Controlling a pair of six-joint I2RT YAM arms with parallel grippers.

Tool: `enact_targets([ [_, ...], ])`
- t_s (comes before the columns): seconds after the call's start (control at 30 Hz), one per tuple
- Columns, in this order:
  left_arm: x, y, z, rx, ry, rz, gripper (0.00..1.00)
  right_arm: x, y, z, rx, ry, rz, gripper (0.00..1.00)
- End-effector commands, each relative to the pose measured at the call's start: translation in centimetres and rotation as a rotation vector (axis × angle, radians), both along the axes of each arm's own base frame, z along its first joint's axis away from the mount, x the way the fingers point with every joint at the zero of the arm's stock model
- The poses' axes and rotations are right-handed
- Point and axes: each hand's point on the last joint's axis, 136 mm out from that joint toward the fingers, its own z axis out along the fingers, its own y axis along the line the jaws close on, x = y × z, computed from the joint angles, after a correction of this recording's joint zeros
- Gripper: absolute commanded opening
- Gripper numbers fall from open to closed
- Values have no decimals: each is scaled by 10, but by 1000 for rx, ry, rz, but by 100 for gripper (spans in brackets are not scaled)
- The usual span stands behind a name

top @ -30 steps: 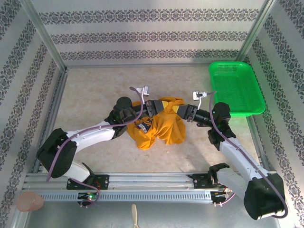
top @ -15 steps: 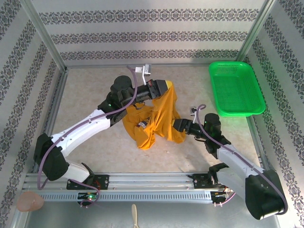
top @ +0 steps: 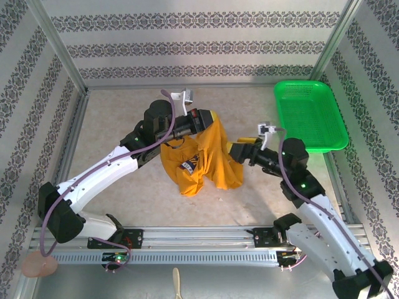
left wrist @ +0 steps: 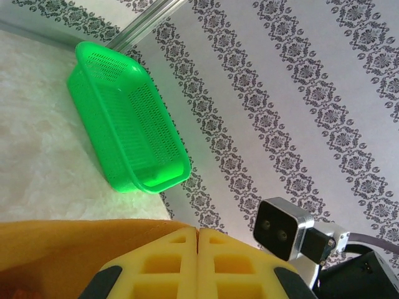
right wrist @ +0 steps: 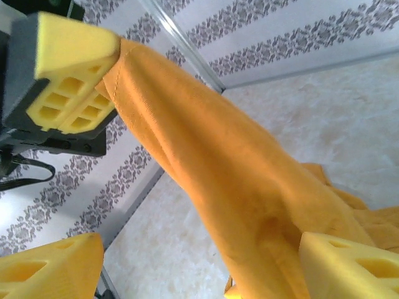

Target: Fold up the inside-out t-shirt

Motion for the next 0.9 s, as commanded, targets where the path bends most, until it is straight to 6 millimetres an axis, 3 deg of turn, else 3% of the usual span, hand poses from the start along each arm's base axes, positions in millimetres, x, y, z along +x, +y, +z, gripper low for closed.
enact_targets([
  [0.0,-6,-9,1,16,-26,-18,0,17,14,-14,-84,20,-15,82],
  [0.17,-14,-27,5,4,-32,-67,0,45,28,-37,-90,56,-37,77],
  [0.23,-24,-42,8,-11,-36,-122,0,51,26,-50,-94,72,-50,65],
  [0.3,-37,-62,9,-31,-36,-213,2,52,20,-68,-104,102,-67,47],
  [0.37,-53,-81,17,-91,-54,-331,24,48,13,-90,-110,136,-77,28],
  [0.4,-59,-86,20,-124,-60,-366,33,41,6,-112,-123,171,-91,20],
  [0.5,-57,-78,11,-120,-65,-321,47,24,-10,-149,-137,229,-130,14],
  [0.53,-53,-71,2,-82,-64,-277,50,14,-18,-168,-145,261,-148,14],
  [0.63,-38,-47,-33,53,-22,-139,59,-5,-31,-191,-140,296,-185,14],
  [0.8,-10,3,-122,268,142,79,65,-23,-43,-203,-118,289,-212,14],
  [0.87,-7,11,-151,323,188,92,65,-27,-44,-202,-109,271,-208,14],
])
